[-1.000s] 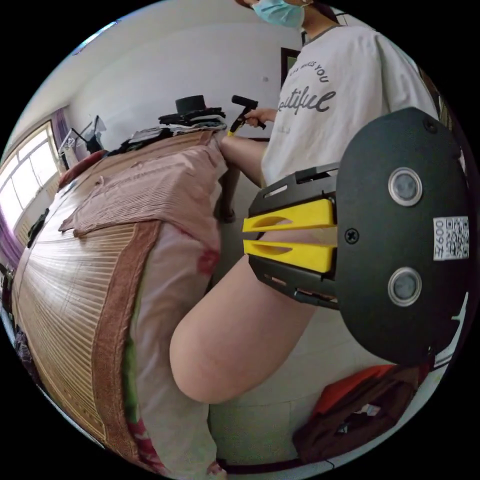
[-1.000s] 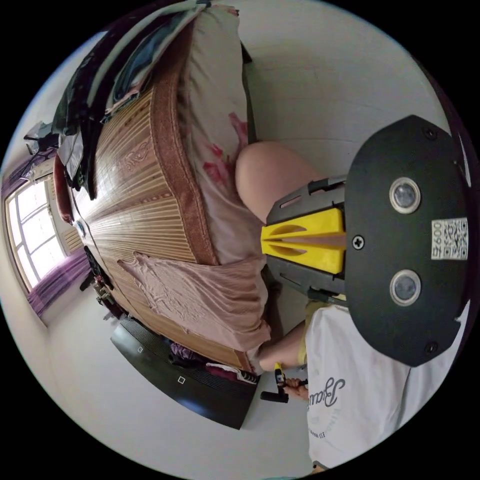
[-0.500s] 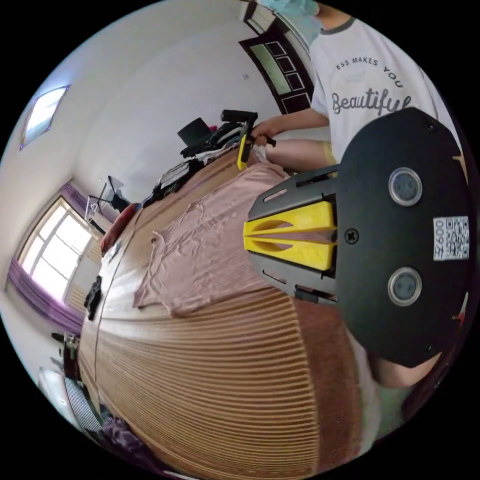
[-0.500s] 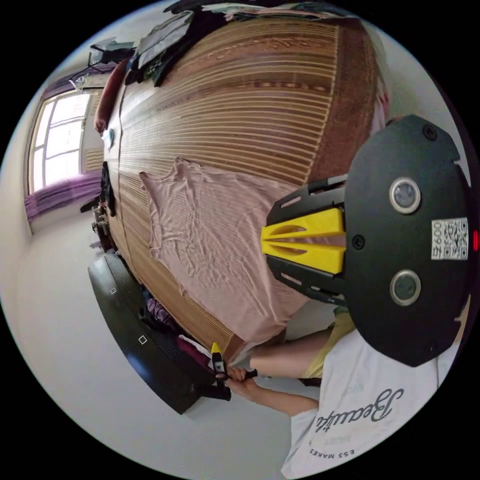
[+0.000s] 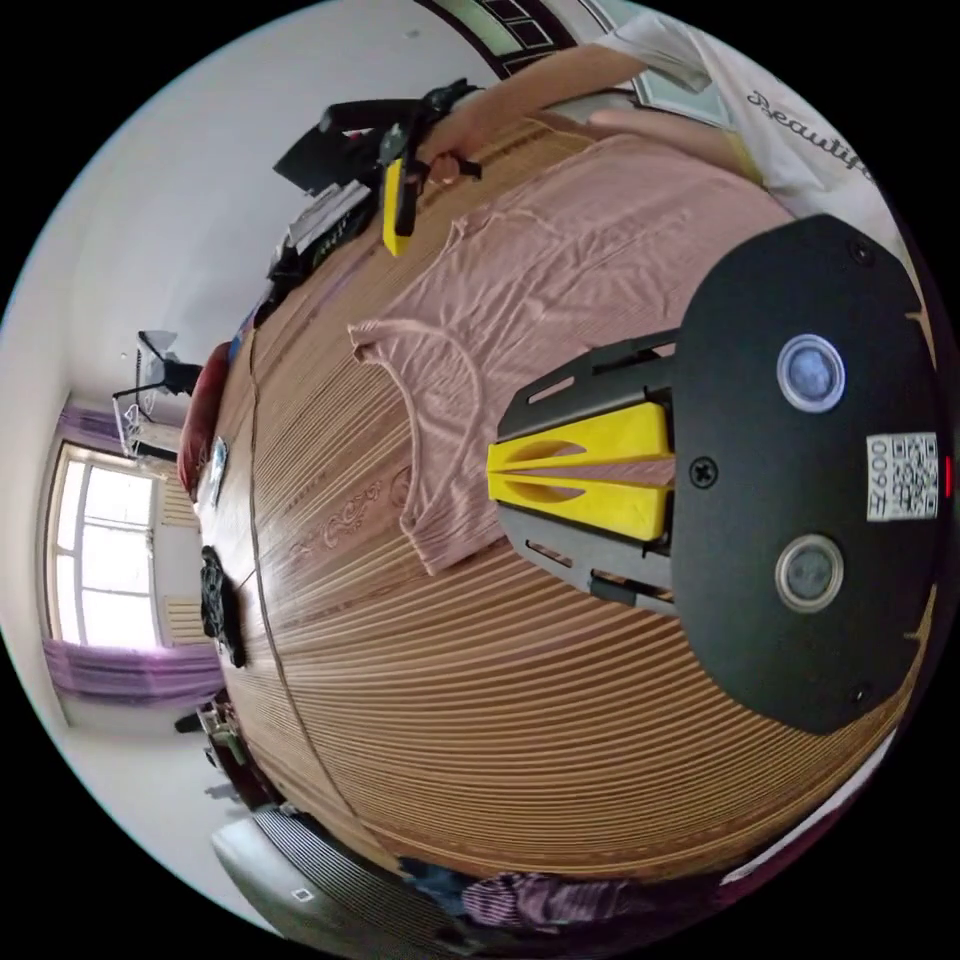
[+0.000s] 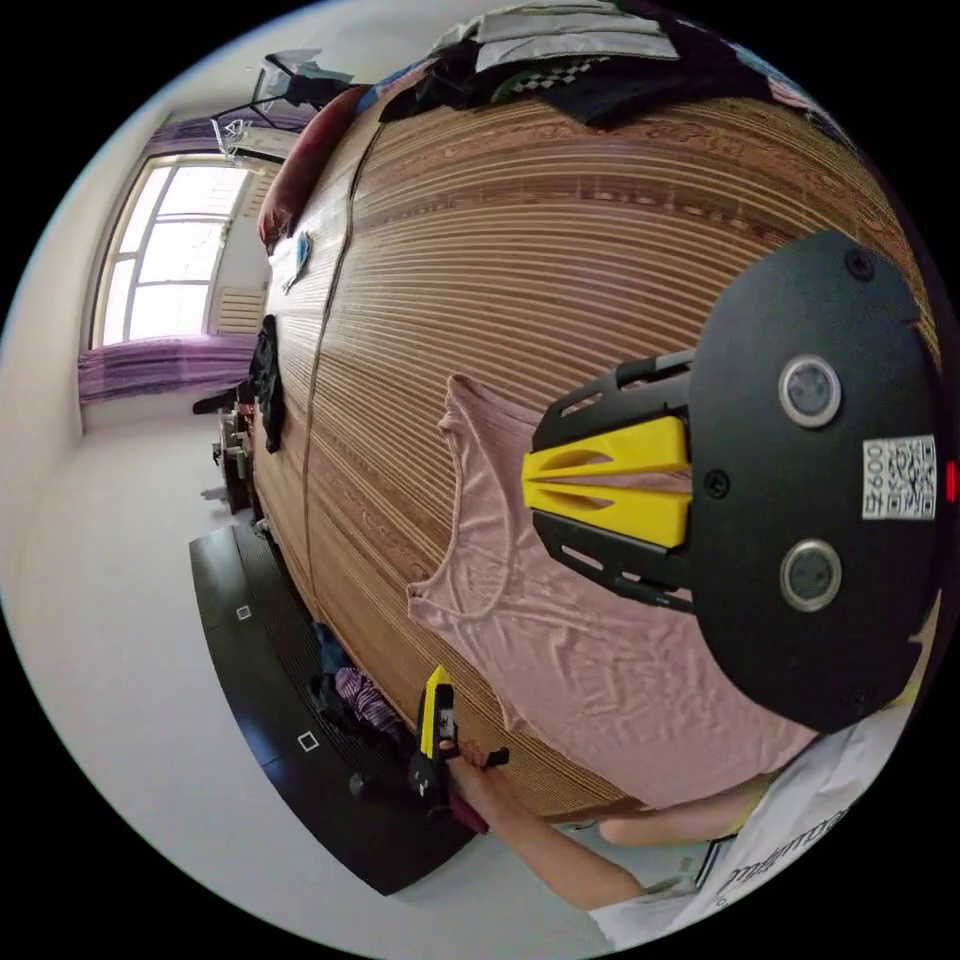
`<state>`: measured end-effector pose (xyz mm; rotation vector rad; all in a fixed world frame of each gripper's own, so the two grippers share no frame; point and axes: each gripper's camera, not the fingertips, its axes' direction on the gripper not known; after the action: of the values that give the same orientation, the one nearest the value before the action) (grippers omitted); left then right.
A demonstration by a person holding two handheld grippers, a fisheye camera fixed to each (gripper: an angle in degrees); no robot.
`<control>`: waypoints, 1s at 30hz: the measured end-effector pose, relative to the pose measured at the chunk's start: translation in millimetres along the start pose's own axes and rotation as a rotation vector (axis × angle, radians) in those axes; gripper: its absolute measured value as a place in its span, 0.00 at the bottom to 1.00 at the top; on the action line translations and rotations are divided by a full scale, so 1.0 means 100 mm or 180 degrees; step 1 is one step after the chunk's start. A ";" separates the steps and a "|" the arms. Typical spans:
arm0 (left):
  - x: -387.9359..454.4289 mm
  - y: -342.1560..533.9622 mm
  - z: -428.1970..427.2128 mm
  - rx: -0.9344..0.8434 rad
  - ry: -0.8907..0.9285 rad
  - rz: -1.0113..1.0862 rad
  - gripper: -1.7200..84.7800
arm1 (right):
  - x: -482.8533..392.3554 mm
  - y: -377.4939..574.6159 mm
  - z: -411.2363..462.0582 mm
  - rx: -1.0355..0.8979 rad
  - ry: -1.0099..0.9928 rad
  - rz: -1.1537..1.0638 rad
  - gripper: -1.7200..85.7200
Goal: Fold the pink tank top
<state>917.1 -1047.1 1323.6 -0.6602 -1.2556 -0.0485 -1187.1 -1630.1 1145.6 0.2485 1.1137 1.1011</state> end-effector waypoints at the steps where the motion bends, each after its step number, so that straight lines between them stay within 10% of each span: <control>1: -0.06 -0.11 0.24 -0.0184 -0.0076 0.0126 0.02 | 0.11 -0.14 0.29 -0.0165 0.0047 -0.0035 0.01; 4: -0.23 -0.21 0.83 -0.0654 -0.0500 0.0467 0.02 | 0.39 -0.34 1.08 -0.0872 0.0443 -0.0185 0.01; 19: -1.17 -0.47 1.75 -0.0297 -0.1429 0.0647 0.03 | 1.45 -0.72 2.01 -0.0135 0.1012 -0.0075 0.01; 30: -1.87 0.61 -0.13 0.0384 -0.2049 0.0160 0.03 | 1.68 0.66 -0.57 0.0931 0.1222 -0.0337 0.01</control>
<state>888.9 -1062.2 1128.8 -0.6217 -1.8412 0.3015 -1270.5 -1482.0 1061.8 0.2083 1.6164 0.9096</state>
